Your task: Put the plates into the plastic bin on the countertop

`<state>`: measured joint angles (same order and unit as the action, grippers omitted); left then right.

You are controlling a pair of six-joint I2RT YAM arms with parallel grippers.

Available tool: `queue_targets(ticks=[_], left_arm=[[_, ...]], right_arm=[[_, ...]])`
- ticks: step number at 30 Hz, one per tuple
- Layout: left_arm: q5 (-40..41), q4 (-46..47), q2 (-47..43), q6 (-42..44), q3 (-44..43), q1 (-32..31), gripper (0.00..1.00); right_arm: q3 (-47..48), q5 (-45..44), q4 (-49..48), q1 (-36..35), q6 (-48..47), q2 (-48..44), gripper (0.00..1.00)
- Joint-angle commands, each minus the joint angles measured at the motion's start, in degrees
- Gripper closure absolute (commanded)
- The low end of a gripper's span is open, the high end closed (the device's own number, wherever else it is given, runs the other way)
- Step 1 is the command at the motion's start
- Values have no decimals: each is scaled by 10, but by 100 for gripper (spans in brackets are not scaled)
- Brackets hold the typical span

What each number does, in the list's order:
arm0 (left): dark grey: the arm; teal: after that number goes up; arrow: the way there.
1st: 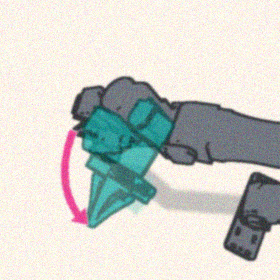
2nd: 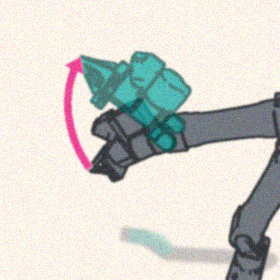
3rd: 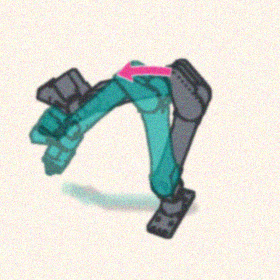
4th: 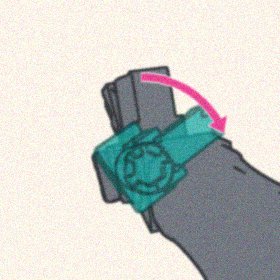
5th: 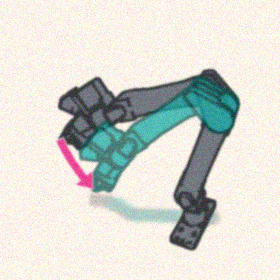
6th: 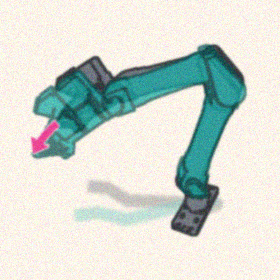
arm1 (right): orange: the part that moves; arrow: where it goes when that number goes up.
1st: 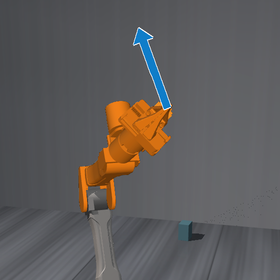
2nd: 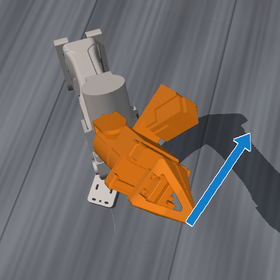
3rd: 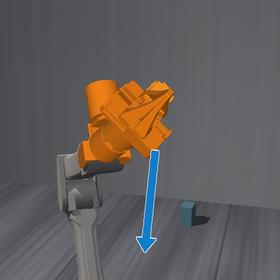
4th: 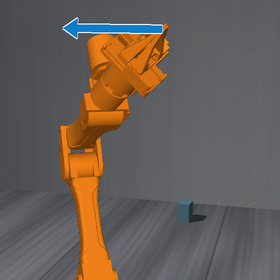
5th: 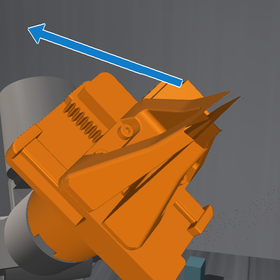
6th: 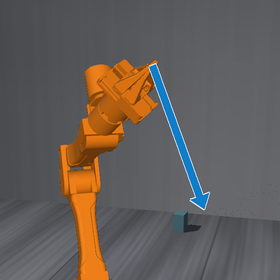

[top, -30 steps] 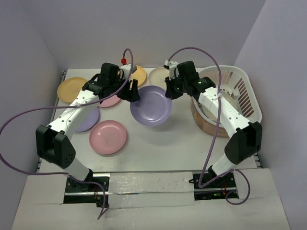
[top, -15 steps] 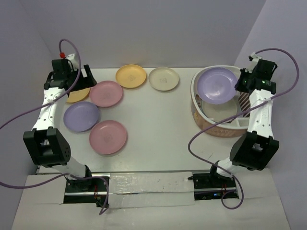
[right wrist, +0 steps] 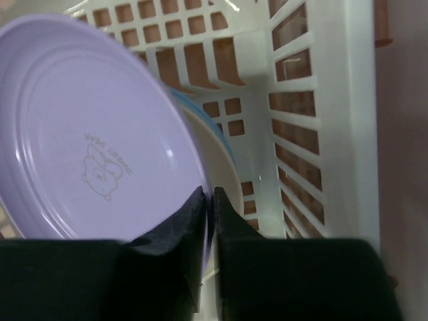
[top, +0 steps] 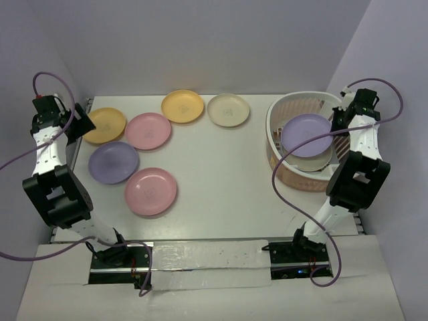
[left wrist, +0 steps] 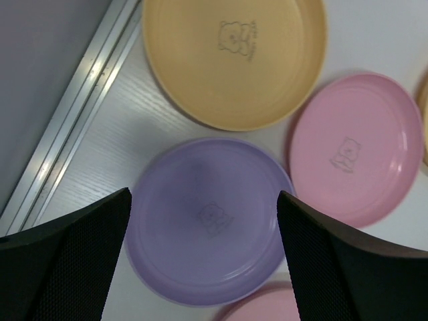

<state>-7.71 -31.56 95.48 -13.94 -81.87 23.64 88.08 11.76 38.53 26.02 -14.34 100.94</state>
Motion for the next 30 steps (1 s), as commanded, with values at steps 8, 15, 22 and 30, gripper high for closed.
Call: queue_targets(ticks=[8, 15, 22, 30], left_arm=[[41, 63, 103, -1, -43, 29, 6], [20, 85, 205, -9, -112, 24, 11], [44, 116, 267, -12, -146, 2, 20], [69, 100, 326, -31, -188, -5, 43]], right_arm=[[22, -21, -21, -24, -40, -29, 27], [2, 37, 6, -112, -52, -130, 0], [18, 54, 36, -210, -33, -189, 0], [53, 63, 58, -290, 1, -205, 0]])
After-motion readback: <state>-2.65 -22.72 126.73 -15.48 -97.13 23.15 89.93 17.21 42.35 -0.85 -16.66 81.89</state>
